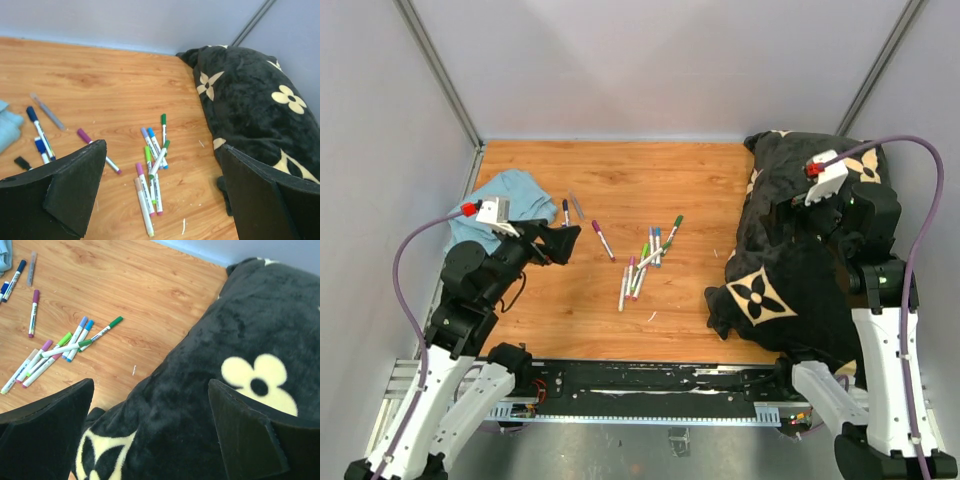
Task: Open the pen caps
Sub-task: Pick up the pen from the center of the board.
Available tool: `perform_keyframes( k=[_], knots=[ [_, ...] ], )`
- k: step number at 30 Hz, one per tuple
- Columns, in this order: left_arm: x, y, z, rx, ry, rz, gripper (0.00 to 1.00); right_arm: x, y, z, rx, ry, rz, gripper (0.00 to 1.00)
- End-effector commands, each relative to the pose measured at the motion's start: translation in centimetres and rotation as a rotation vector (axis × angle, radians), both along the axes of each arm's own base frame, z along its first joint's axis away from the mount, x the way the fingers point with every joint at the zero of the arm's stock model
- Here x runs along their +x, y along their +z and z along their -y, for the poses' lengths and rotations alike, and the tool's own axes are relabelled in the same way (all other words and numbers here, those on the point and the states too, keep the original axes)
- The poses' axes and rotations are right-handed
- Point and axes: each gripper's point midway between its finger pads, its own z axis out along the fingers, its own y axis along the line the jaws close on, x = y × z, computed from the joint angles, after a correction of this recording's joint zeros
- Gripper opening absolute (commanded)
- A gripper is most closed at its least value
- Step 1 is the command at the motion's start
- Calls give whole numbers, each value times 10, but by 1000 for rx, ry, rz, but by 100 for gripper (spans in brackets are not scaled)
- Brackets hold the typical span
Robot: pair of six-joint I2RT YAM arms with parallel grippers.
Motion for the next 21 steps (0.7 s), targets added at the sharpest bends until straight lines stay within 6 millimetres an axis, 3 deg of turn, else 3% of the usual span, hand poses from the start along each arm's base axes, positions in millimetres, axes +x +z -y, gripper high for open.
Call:
perform_keyframes(
  k=[1,8,14,18,21],
  knots=[
    [-10,-11,0,-84,-36,1,99,-5,-1,10,111,-95,4,98],
    [-16,-42,-2,-145,-49,-26,99,-10,-5,4,186,-62,35,98],
    [-9,-79,-3,-165,-33,-91,99,-23,1,-42,170,281,120,98],
    [1,-106,-9,-178,22,-133,99,-21,-11,-64,179,424,82,98],
    [13,-126,-22,-183,117,-179,98,-9,-32,-82,160,521,-8,99]
  ],
)
